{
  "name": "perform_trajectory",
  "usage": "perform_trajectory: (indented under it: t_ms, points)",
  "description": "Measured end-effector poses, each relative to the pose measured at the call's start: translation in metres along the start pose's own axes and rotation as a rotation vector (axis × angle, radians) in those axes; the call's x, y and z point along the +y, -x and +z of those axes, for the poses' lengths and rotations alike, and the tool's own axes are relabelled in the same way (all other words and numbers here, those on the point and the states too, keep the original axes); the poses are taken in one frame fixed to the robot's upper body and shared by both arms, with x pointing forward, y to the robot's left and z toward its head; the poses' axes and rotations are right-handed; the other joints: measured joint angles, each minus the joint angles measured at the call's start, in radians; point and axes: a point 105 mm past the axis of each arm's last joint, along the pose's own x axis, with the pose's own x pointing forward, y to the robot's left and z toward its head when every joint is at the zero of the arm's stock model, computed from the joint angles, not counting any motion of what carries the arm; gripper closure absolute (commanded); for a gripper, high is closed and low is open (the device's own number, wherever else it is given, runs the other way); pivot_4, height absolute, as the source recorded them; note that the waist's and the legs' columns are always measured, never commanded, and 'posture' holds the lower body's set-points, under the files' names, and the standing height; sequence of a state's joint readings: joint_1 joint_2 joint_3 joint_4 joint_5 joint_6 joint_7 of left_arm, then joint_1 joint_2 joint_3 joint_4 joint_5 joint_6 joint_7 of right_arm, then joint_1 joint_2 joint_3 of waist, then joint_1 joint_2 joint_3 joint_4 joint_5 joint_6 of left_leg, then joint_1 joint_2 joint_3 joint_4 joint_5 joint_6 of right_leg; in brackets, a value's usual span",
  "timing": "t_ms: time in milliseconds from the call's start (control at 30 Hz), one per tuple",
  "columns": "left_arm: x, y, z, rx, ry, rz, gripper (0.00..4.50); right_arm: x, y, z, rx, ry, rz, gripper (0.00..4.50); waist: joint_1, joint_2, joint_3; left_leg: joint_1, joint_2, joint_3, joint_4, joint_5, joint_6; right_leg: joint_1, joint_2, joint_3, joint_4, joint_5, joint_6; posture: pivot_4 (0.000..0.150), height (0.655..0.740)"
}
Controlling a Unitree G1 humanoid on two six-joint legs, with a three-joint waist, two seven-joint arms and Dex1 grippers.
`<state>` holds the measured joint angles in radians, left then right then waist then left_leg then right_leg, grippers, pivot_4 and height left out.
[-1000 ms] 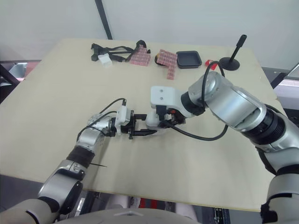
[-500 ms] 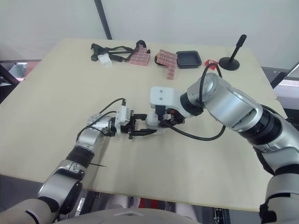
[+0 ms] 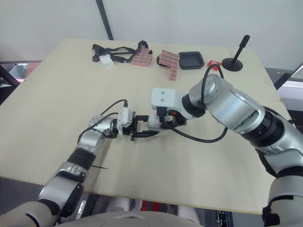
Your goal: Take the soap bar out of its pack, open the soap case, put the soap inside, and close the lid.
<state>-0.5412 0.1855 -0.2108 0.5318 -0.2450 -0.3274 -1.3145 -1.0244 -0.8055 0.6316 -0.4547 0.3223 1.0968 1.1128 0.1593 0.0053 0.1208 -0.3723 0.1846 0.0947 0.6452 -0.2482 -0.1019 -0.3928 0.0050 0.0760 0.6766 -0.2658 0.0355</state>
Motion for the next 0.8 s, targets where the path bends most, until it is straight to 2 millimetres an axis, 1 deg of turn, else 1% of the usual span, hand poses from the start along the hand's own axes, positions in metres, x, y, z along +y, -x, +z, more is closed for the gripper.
perform_trajectory:
  t_ms: [100,133,167,500,600,700,800]
  points:
    - [0.001,0.000,0.000,0.000,-0.001,0.005,2.59,0.001,-0.001,-0.001,0.005,0.001,0.008,0.55,0.000,0.000,0.000,0.000,0.000,0.000,0.000,0.000,0.000,0.000,0.000,0.000,0.000,0.000,0.000,0.150,0.7400]
    - [0.001,0.000,0.000,0.000,-0.001,0.005,2.59,0.002,-0.002,-0.001,0.006,0.000,0.012,0.13,0.000,0.000,0.000,0.000,0.000,0.000,0.000,0.000,0.000,0.000,0.000,0.000,0.000,0.000,0.000,0.150,0.7400]
    - [0.001,0.000,0.000,0.000,-0.001,0.006,2.59,0.003,-0.003,-0.002,0.009,-0.001,0.015,0.03,0.000,0.000,0.000,0.000,0.000,0.000,0.000,0.000,0.000,0.000,0.000,0.000,0.000,0.000,0.000,0.150,0.7400]
    - [0.001,0.000,0.001,-0.002,-0.008,0.007,2.59,0.002,-0.002,-0.004,0.018,0.001,0.007,0.03,0.000,0.000,0.000,0.000,0.000,0.000,0.000,0.000,0.000,0.000,0.000,0.000,0.001,0.000,0.000,0.150,0.7400]
    - [0.001,0.000,0.001,-0.003,-0.008,0.009,2.59,-0.001,0.005,-0.009,0.031,-0.011,-0.021,0.03,0.002,0.000,0.000,0.000,0.000,0.000,0.001,0.000,0.000,0.000,0.000,0.000,0.001,0.000,0.000,0.150,0.7400]
    - [0.001,0.000,0.001,-0.002,-0.008,0.012,2.59,0.001,0.016,-0.014,0.038,-0.017,-0.054,0.03,0.004,0.000,0.000,0.000,0.000,0.000,0.001,0.000,0.000,0.000,0.000,0.000,0.001,0.000,0.000,0.150,0.7400]
    - [0.002,0.002,0.001,0.000,-0.009,0.016,2.59,0.009,0.020,-0.029,0.066,-0.064,-0.052,0.03,0.004,0.000,0.000,-0.001,0.000,0.000,0.001,0.000,0.000,0.000,0.000,0.000,0.001,0.000,0.000,0.150,0.7400]
